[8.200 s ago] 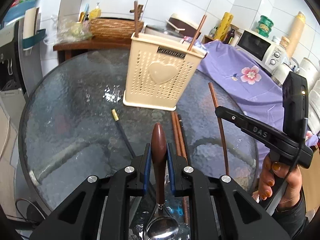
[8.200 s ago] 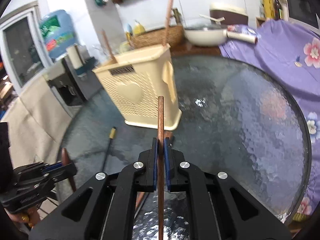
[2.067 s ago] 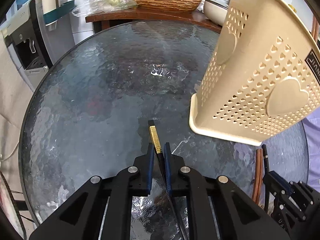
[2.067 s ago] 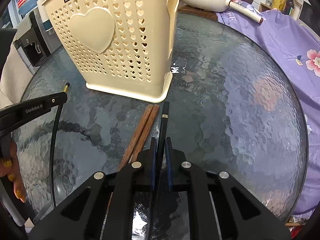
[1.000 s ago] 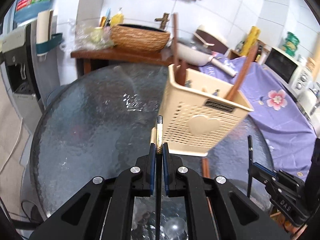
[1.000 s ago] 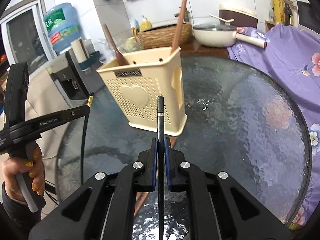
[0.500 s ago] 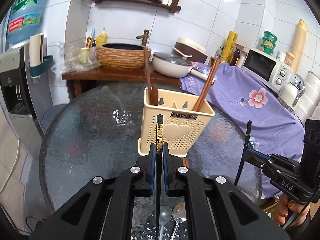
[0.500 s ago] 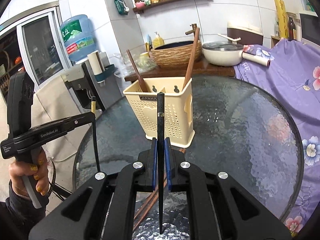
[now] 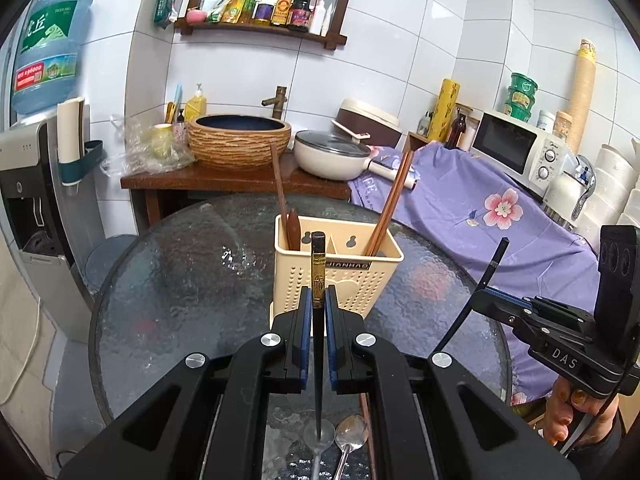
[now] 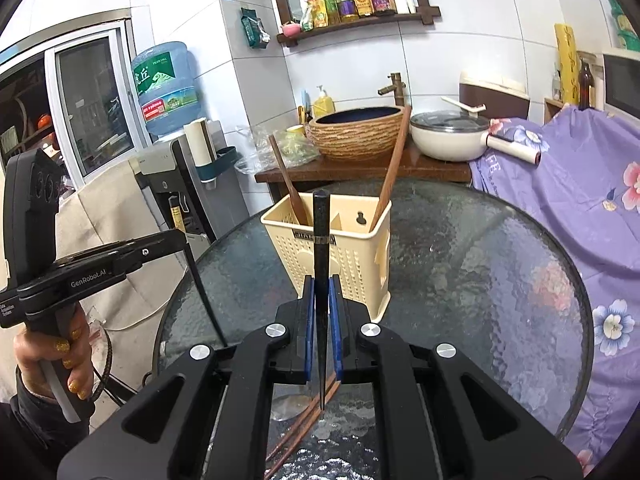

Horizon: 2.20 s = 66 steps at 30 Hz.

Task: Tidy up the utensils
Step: 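Carry both chopsticks upright and lower them into the cream holder, then open both tools to release the chopsticks into the holder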

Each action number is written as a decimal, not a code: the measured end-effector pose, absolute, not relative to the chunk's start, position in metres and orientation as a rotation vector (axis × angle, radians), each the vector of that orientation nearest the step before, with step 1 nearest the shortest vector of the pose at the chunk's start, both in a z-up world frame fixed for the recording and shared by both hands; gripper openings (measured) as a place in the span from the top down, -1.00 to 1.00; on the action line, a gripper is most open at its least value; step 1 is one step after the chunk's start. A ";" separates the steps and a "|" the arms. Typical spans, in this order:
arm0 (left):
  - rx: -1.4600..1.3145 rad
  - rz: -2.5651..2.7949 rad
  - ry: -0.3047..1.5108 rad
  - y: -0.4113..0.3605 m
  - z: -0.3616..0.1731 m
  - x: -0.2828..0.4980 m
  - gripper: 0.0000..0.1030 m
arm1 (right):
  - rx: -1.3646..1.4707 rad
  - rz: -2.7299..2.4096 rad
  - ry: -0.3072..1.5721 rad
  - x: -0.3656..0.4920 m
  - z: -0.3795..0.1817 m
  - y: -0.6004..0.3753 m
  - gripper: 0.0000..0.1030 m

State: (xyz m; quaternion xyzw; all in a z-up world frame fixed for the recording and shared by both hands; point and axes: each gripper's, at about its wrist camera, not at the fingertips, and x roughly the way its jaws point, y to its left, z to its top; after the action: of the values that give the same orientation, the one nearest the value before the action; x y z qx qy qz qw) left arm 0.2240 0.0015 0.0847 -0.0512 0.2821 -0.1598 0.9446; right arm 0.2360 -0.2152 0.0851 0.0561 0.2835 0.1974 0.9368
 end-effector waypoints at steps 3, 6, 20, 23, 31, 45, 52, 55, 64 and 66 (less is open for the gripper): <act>-0.107 -0.325 0.566 0.001 0.089 0.224 0.88 | 0.110 0.406 0.572 0.239 0.092 -0.212 0.85; -0.104 -0.328 0.547 0.001 0.099 0.226 0.88 | 0.105 0.408 0.561 0.244 0.101 -0.208 0.85; -0.158 -0.305 0.402 0.004 0.187 0.252 0.88 | 0.139 0.381 0.386 0.273 0.187 -0.212 0.85; -0.210 -0.285 0.395 0.008 0.203 0.270 0.87 | 0.147 0.341 0.331 0.280 0.206 -0.214 0.85; -0.254 -0.168 0.346 0.015 0.215 0.307 0.88 | 0.147 0.243 0.248 0.302 0.216 -0.211 0.85; -0.233 -0.126 0.475 0.006 0.118 0.333 0.88 | 0.152 0.207 0.405 0.341 0.122 -0.208 0.85; -0.224 -0.150 0.543 0.002 0.088 0.338 0.88 | 0.158 0.223 0.465 0.347 0.096 -0.205 0.85; -0.220 -0.151 0.558 0.001 0.080 0.339 0.88 | 0.151 0.219 0.467 0.346 0.092 -0.204 0.85; -0.222 -0.178 0.551 -0.001 0.074 0.334 0.10 | 0.131 0.221 0.446 0.337 0.089 -0.203 0.16; -0.223 -0.182 0.535 0.000 0.073 0.328 -0.10 | 0.130 0.207 0.420 0.328 0.088 -0.205 -0.18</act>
State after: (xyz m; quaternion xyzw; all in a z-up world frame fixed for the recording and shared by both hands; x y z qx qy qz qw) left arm 0.3275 0.0004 0.0728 -0.1097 0.2634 -0.0894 0.9543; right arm 0.3281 -0.2047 0.0877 0.0642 0.2078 0.1023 0.9707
